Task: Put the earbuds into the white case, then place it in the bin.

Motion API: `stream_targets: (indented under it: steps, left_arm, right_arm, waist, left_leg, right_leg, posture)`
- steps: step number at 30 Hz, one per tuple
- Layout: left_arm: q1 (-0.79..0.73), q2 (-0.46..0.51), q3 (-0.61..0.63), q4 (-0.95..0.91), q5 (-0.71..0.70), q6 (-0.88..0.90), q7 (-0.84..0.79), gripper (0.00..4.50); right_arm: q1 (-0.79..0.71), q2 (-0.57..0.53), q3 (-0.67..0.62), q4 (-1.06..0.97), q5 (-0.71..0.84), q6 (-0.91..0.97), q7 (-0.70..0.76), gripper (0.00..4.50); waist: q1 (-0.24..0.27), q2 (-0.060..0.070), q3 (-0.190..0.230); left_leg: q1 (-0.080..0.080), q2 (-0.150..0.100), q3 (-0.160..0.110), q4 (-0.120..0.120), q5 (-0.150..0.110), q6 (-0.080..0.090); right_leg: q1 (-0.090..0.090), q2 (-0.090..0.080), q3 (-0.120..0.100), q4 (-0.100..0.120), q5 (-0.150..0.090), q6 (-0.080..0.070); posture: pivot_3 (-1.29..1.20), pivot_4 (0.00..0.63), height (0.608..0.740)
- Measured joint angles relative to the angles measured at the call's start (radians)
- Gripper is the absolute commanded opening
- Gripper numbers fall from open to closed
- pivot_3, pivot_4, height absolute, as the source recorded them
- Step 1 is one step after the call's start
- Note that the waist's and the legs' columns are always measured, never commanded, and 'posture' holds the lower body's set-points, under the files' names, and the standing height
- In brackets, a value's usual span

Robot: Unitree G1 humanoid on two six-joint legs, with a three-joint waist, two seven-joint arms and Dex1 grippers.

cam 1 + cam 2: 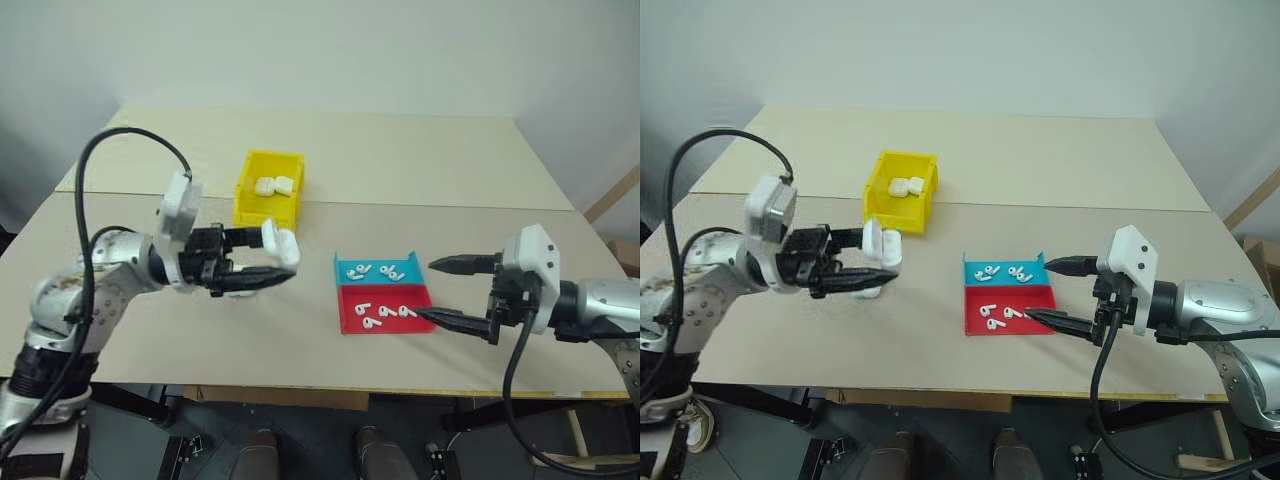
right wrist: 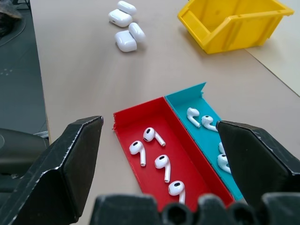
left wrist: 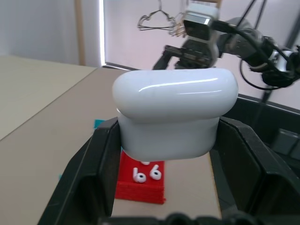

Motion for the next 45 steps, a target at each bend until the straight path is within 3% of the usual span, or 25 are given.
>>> stream_targets:
  steps: [8, 14, 21, 28, 39, 45]
  left_arm:
    - [0.038, -0.057, -0.025, 0.047, 0.112, -0.138, -0.245, 2.77]
    - [0.073, -0.143, -0.038, 0.014, 0.171, -0.171, -0.197, 2.77]
    - [0.062, -0.167, -0.043, 0.001, 0.182, -0.134, -0.135, 2.77]
    - [0.023, -0.186, -0.051, -0.001, 0.170, -0.062, -0.102, 2.77]
    - [-0.041, -0.241, -0.077, 0.059, 0.198, -0.043, -0.102, 2.77]
    - [-0.050, -0.258, -0.098, 0.046, 0.200, -0.042, -0.109, 2.77]
  right_arm:
    - [-0.069, 0.000, 0.081, 0.011, -0.026, 0.008, -0.007, 4.50]
    - [-0.220, -0.030, 0.244, 0.021, -0.096, 0.107, -0.051, 4.50]
    - [-0.495, -0.118, 0.502, 0.030, -0.178, 0.256, 0.069, 4.50]
    - [-0.595, -0.130, 0.715, 0.068, -0.322, 0.289, 0.154, 2.15]
    - [-0.715, -0.117, 0.897, 0.127, -0.542, 0.346, 0.189, 2.15]
    - [-0.771, -0.027, 1.016, 0.226, -0.646, 0.382, 0.213, 2.15]
  waist:
    - [-0.005, 0.000, 0.000]
    - [-0.005, 0.000, 0.000]
    - [-0.005, 0.001, 0.000]
    - [-0.002, 0.001, 0.001]
    - [-0.006, 0.001, 0.000]
    - [-0.013, 0.001, 0.000]
  left_leg:
    - [0.001, 0.001, 0.000, 0.000, 0.000, 0.000]
    - [0.001, 0.001, -0.001, 0.000, 0.000, 0.000]
    - [0.001, 0.001, -0.001, 0.001, 0.000, 0.001]
    - [0.000, 0.001, -0.001, 0.001, -0.001, 0.001]
    - [-0.002, 0.001, -0.001, 0.001, -0.001, 0.002]
    - [-0.001, 0.001, -0.001, 0.001, -0.001, 0.002]
  right_leg:
    - [0.001, 0.000, 0.000, 0.000, 0.000, 0.000]
    - [0.001, 0.000, 0.000, 0.000, 0.000, 0.000]
    - [-0.001, 0.001, -0.001, 0.001, 0.000, 0.000]
    - [-0.001, 0.000, -0.001, 0.001, 0.000, 0.000]
    - [-0.003, 0.000, -0.001, 0.002, 0.000, 0.000]
    - [-0.003, 0.001, -0.001, 0.003, 0.000, 0.000]
  posture:
    - [0.00, 0.150, 0.740]
    - [0.00, 0.150, 0.740]
    - [0.00, 0.150, 0.740]
    - [0.00, 0.150, 0.740]
    - [0.00, 0.150, 0.740]
    - [0.00, 0.150, 0.740]
